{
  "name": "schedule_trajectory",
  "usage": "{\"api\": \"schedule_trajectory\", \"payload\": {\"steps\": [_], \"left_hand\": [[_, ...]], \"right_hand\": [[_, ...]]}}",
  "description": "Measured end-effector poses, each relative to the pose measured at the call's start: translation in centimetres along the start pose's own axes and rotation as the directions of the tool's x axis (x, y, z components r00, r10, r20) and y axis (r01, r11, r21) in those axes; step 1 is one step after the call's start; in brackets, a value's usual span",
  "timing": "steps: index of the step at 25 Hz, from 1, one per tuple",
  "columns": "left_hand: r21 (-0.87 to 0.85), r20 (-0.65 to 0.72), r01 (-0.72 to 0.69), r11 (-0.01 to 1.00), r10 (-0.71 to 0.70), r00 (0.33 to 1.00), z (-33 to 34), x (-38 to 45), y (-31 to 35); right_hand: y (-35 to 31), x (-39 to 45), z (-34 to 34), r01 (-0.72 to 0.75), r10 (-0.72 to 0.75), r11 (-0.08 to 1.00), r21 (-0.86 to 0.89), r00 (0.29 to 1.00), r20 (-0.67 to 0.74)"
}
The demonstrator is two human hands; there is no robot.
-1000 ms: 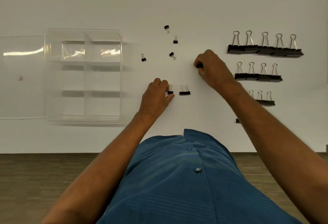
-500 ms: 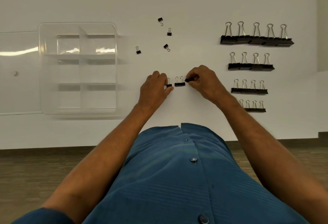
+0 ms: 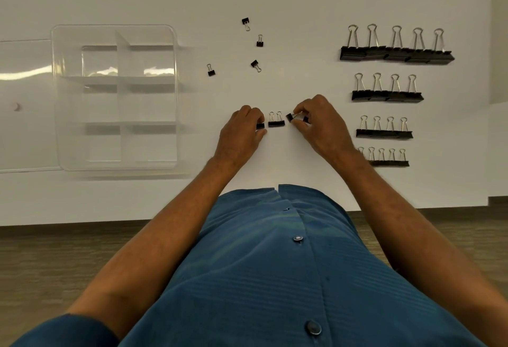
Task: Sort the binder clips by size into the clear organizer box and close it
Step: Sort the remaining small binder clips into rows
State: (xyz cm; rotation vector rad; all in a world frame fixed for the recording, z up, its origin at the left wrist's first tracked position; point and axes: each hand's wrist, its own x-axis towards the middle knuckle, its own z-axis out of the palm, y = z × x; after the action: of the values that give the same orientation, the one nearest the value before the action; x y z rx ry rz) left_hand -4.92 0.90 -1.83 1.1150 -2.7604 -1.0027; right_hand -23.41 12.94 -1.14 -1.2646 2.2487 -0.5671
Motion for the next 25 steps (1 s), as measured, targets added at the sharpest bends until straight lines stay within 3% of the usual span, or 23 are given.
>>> {"api": "schedule_trajectory", "payload": {"steps": [6, 12, 20, 25], "left_hand": [[0.014, -0.004, -0.002, 1.0, 0.002, 1.0, 0.1, 0.4, -0.2], [0.028, -0.018, -0.018, 0.999, 0.018, 1.0, 0.5, 0.6, -0.1], [0.034, -0.009, -0.026, 0.999, 0.027, 1.0, 0.6, 0.9, 0.2], [0.032, -0.015, -0.033, 0.999, 0.033, 0.999, 0.6, 0.9, 0.3]], "right_hand": [[-0.2, -0.2, 1.0, 0.048, -0.05, 0.997, -0.067, 0.999, -0.016], [1.0, 0.2, 1.2, 0.117, -0.114, 0.992, -0.047, 0.992, 0.057], [0.7, -0.2, 1.0, 0.113, -0.114, 0.992, 0.052, 0.993, 0.013], [1.4, -0.3, 0.7, 0.08, -0.08, 0.997, 0.007, 0.995, 0.057]]}}
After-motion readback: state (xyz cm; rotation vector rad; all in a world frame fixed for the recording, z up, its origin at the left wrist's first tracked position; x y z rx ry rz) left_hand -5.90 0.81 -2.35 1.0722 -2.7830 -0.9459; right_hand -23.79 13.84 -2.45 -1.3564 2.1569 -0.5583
